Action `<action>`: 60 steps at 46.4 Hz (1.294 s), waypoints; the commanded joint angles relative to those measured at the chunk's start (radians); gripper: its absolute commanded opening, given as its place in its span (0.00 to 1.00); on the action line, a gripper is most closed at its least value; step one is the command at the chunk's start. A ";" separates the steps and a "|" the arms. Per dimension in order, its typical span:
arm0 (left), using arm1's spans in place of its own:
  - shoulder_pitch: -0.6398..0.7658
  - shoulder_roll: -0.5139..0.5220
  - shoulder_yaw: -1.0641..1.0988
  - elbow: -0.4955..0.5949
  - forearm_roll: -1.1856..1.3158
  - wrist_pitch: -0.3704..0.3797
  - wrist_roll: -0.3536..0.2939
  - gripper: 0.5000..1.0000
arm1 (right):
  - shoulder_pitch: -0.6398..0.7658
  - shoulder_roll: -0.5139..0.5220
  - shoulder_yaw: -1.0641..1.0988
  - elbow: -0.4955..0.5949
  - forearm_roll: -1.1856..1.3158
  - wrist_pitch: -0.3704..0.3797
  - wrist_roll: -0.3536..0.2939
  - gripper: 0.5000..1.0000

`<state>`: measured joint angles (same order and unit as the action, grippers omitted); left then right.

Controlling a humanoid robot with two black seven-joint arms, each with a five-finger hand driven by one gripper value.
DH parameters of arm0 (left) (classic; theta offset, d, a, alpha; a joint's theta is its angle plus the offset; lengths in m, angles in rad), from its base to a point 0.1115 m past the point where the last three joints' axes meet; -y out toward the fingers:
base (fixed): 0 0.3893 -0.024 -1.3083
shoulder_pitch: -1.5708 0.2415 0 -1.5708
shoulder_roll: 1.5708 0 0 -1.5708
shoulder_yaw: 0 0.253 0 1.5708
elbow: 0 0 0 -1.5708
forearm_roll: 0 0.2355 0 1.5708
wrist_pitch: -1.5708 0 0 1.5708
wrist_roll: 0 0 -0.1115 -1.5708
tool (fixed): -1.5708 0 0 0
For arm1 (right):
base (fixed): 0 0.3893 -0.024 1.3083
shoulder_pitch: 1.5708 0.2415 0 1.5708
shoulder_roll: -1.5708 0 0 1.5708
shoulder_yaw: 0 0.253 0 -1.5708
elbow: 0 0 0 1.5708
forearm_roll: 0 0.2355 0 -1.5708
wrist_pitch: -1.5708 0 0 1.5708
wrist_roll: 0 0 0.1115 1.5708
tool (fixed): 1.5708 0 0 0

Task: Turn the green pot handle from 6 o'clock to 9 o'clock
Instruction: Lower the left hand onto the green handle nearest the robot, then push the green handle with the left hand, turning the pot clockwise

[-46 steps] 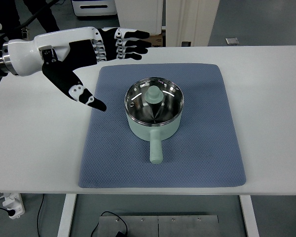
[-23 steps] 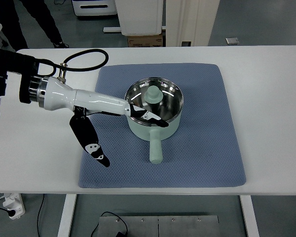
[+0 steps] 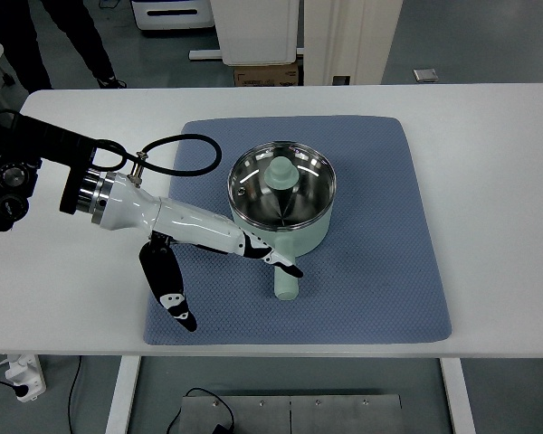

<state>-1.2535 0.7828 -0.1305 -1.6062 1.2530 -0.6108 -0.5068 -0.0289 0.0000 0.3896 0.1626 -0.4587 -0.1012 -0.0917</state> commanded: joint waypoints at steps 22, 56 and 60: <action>0.000 -0.036 0.025 0.038 0.052 0.000 0.008 1.00 | 0.000 0.000 0.000 0.000 0.000 0.000 0.000 1.00; -0.006 -0.194 0.025 0.140 0.170 0.000 0.008 1.00 | 0.000 0.000 0.000 0.000 0.000 0.000 0.000 1.00; -0.006 -0.209 0.025 0.147 0.193 0.000 0.008 1.00 | 0.000 0.000 0.000 0.000 0.000 0.000 0.000 1.00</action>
<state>-1.2594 0.5851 -0.1057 -1.4654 1.4320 -0.6109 -0.4988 -0.0292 0.0000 0.3896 0.1626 -0.4587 -0.1013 -0.0918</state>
